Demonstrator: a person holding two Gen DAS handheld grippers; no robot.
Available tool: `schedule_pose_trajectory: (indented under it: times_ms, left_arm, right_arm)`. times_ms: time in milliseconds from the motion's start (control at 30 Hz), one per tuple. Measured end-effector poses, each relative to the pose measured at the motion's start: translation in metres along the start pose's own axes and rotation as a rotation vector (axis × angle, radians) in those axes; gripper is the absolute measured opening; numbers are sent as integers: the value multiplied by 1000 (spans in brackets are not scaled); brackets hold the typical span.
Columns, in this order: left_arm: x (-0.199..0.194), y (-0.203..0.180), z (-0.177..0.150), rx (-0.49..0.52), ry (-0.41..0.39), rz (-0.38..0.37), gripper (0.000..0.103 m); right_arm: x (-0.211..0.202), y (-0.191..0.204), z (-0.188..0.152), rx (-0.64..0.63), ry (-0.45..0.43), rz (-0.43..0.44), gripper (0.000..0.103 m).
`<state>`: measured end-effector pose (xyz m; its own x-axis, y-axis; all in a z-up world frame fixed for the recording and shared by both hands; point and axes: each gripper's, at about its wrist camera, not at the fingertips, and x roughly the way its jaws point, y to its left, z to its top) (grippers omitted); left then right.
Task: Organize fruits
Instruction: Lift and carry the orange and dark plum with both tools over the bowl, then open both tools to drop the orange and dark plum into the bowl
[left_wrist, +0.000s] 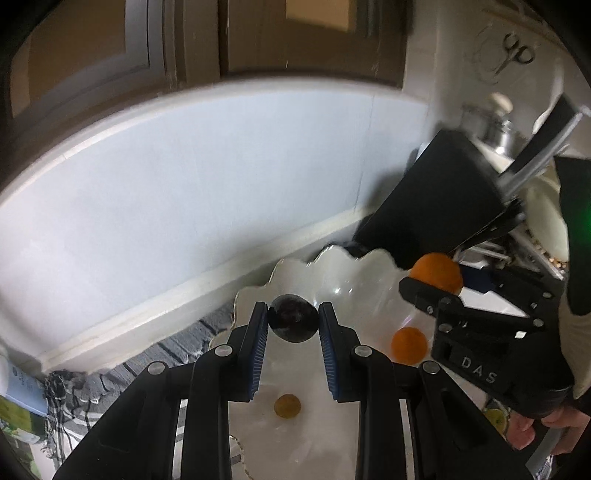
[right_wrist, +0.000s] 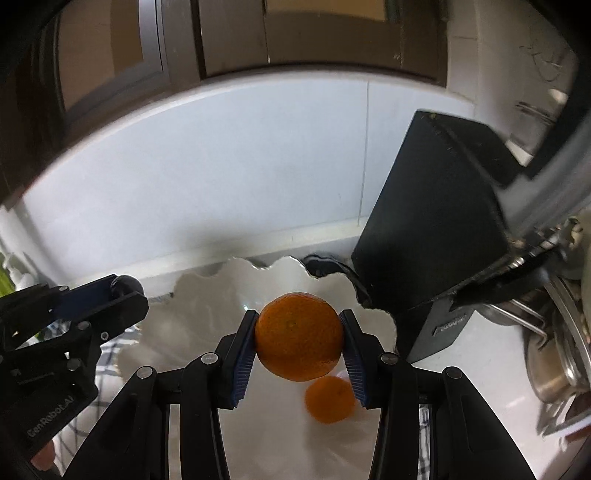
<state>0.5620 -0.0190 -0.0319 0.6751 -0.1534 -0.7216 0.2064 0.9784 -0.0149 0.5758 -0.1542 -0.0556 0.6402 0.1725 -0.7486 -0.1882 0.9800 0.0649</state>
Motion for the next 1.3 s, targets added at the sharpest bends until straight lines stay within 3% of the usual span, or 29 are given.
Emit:
schedule_pose_trajectory:
  times_ms: [300, 767, 800, 833, 900, 967, 1300]
  left_arm:
    - [43, 4, -5, -19, 134, -7, 28]
    - [66, 3, -7, -28, 188, -6, 29]
    - [67, 3, -7, -30, 192, -8, 30]
    - [67, 4, -8, -32, 196, -7, 37]
    - [67, 5, -8, -40, 196, 3, 48]
    - [64, 6, -8, -50, 186, 10, 48]
    - [33, 11, -14, -23, 134, 78, 49]
  right_arm:
    - [48, -3, 0, -38, 160, -13, 45]
    - [80, -7, -15, -27, 279, 21, 46]
    - [81, -7, -15, -23, 284, 24, 46]
    - [82, -8, -16, -17, 290, 28, 47]
    - [81, -10, -17, -9, 290, 25, 54]
    - [78, -11, -15, -7, 273, 10, 61]
    - [42, -12, -16, -8, 201, -20, 61]
